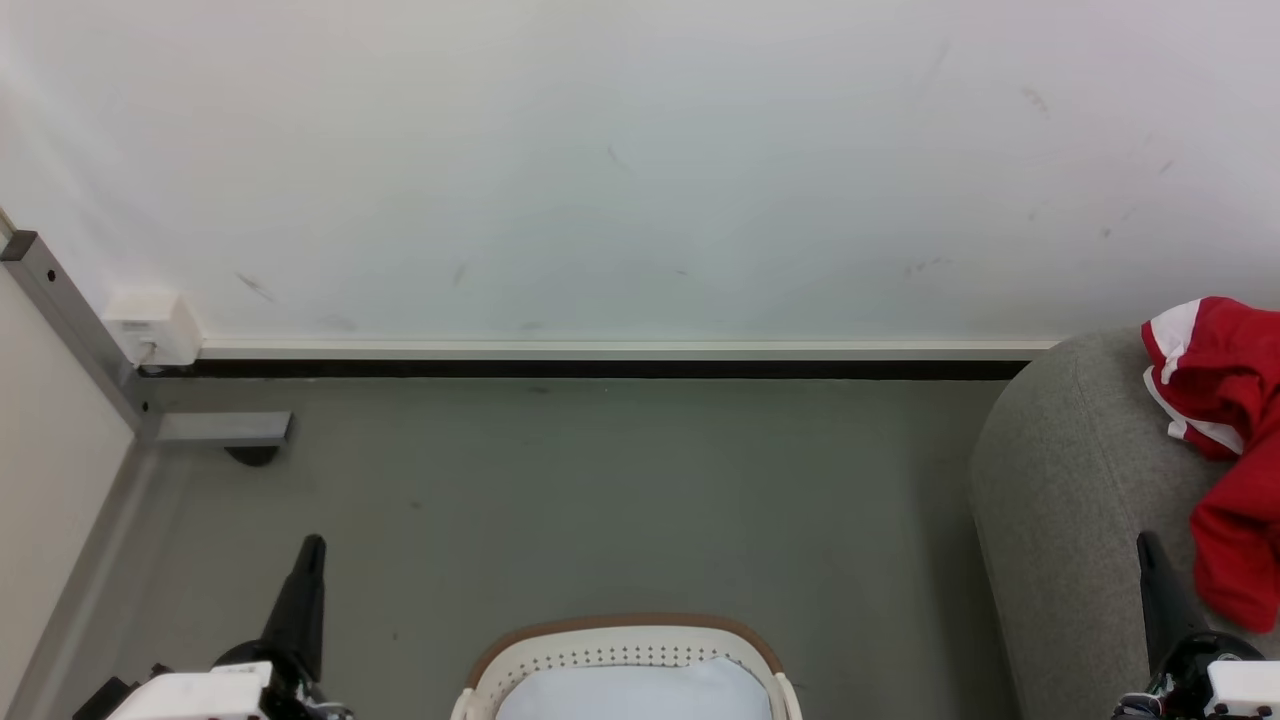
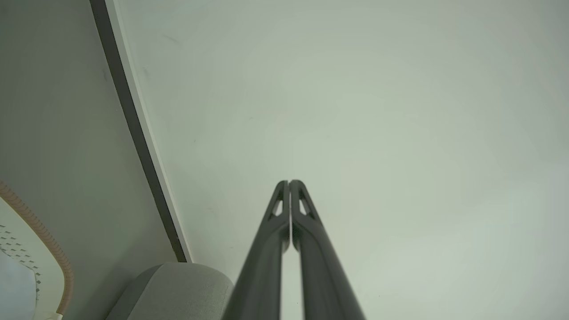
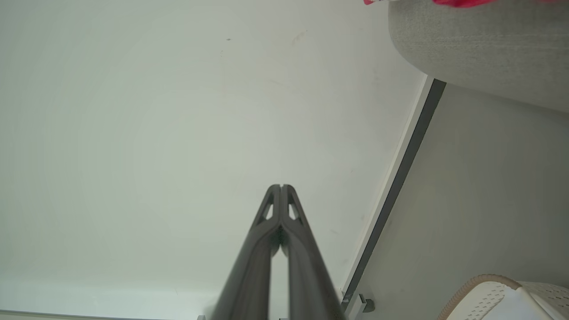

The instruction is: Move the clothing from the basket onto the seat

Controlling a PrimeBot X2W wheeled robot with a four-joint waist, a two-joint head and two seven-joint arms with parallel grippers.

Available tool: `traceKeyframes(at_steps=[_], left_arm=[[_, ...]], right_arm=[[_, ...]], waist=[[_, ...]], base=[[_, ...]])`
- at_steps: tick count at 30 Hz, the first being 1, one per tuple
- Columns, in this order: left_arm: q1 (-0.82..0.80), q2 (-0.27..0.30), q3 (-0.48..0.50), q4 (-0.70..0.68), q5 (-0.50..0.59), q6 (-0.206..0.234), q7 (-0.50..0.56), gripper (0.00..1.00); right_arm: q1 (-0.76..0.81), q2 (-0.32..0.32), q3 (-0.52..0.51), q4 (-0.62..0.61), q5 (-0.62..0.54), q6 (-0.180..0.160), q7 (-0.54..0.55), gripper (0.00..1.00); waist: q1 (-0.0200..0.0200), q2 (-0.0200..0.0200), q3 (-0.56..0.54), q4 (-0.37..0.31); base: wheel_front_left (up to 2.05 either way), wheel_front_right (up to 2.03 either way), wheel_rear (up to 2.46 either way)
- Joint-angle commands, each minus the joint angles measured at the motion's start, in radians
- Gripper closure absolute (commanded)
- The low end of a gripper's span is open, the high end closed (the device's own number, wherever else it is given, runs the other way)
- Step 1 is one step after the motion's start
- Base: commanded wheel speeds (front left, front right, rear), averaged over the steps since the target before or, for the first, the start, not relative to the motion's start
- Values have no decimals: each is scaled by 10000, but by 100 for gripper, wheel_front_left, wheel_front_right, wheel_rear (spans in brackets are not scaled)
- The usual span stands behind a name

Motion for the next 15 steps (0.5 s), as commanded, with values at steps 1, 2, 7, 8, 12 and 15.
traceKeyframes(at_steps=[1, 2, 7, 8, 12, 15], left_arm=[[-91, 12, 26, 1, -137, -26, 41, 100], [-91, 12, 26, 1, -137, -26, 41, 100], [-91, 12, 26, 1, -137, -24, 40, 100], [-91, 12, 26, 1, -137, -26, 40, 100], [-90, 12, 25, 1, -138, -26, 40, 100], [-90, 12, 25, 0, -138, -26, 40, 100]], right_arm=[[-114, -16, -24, -23, -6, -21, 34, 100], [-114, -14, -27, -23, -10, -21, 34, 100], [-116, -6, -38, -22, -23, -21, 47, 100], [-116, -3, -41, -22, -25, -21, 50, 100], [-118, 8, -53, -21, -40, -21, 65, 100], [-118, 12, -58, -20, -45, -21, 60, 100]], waist=[[-1, 0, -1, 0], [-1, 0, -1, 0], [-1, 0, -1, 0], [-1, 0, -1, 0], [-1, 0, -1, 0], [-1, 0, -1, 0]], base=[[0, 0, 0], [0, 0, 0], [0, 0, 0], [0, 0, 0], [0, 0, 0], [0, 0, 0]])
